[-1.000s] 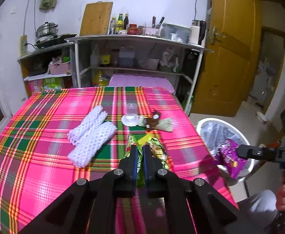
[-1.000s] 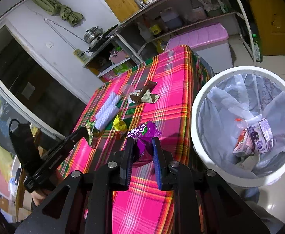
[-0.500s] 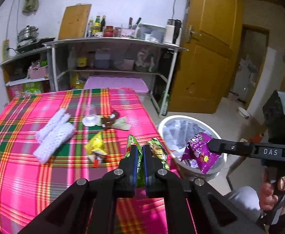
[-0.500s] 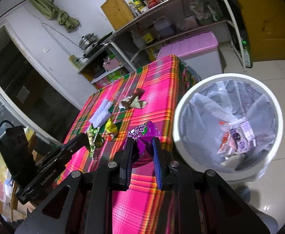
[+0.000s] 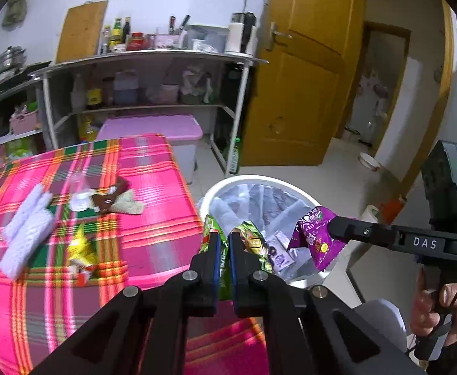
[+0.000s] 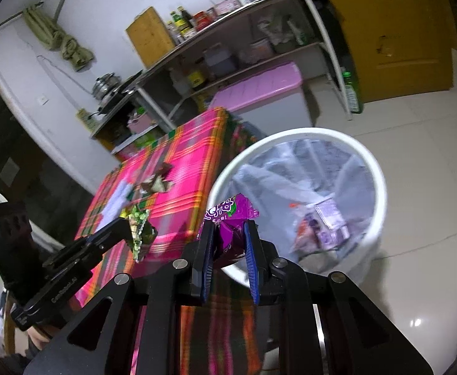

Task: Collect trash
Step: 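Carry the green bag and purple wrapper over the white bin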

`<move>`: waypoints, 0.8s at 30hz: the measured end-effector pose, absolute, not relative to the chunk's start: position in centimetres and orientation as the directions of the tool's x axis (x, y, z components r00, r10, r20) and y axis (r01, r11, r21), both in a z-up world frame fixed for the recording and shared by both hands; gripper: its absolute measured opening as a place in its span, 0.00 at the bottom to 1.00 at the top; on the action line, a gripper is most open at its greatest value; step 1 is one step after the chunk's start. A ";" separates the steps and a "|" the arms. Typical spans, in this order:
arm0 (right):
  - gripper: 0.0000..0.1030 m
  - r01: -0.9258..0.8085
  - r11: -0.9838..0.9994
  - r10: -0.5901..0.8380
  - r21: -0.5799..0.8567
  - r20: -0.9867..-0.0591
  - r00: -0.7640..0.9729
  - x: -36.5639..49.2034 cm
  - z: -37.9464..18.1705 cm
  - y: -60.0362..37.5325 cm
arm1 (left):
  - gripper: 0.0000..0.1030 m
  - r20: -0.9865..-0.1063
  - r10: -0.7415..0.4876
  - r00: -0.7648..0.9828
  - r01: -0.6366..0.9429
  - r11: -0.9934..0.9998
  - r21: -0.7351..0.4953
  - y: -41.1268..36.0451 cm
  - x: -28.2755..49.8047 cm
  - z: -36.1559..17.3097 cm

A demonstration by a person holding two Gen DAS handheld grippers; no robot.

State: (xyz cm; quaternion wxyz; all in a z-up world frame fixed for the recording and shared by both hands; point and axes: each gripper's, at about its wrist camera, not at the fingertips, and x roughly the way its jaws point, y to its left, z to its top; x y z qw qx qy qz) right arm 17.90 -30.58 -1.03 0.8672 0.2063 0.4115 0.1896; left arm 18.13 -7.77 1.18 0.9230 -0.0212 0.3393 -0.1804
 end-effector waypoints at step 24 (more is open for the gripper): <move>0.42 -0.031 0.874 0.416 0.484 -0.716 0.561 21.1 -5.4 -34.5 | 0.14 -0.715 -0.399 0.574 0.380 0.903 -0.199 -13.9 24.8 -3.8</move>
